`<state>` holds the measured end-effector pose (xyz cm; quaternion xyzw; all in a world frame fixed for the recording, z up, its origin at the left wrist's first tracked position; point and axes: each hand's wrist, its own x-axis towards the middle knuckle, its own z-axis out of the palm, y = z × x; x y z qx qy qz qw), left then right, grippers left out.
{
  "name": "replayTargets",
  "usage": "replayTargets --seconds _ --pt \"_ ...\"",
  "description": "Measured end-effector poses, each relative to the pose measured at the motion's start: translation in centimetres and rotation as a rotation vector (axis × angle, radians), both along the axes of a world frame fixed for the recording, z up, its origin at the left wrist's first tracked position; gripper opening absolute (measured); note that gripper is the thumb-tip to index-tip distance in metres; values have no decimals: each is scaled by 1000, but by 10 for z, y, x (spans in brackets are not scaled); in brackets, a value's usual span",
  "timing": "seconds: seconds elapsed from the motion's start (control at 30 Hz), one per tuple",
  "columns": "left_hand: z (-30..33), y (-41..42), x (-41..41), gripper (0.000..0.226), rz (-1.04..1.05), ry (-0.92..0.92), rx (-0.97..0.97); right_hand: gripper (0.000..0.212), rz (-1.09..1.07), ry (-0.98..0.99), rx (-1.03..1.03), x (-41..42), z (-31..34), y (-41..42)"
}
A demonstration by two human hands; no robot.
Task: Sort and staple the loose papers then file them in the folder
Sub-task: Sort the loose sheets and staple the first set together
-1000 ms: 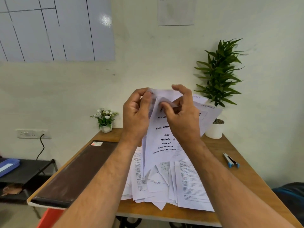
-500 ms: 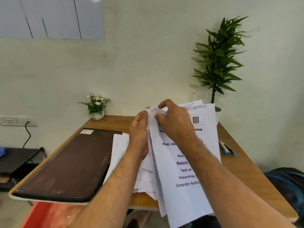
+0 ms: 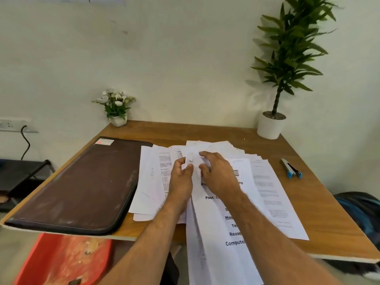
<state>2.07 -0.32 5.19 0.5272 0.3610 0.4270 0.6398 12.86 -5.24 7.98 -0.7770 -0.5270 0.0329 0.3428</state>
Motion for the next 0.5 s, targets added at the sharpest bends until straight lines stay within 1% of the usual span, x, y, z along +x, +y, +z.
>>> replayTargets --seconds 0.1,0.2,0.27,0.4,0.5 --pt "-20 4 2 19 -22 30 7 39 -36 22 -106 4 -16 4" --pt "-34 8 7 18 -36 38 0 34 -63 44 -128 11 -30 4" --pt "-38 10 12 14 -42 62 22 29 -67 86 -101 19 -37 7" --pt "-49 11 18 10 33 103 55 20 -41 173 1 27 -49 5" --pt "-52 9 17 19 66 143 131 9 -54 259 67 27 -65 4"
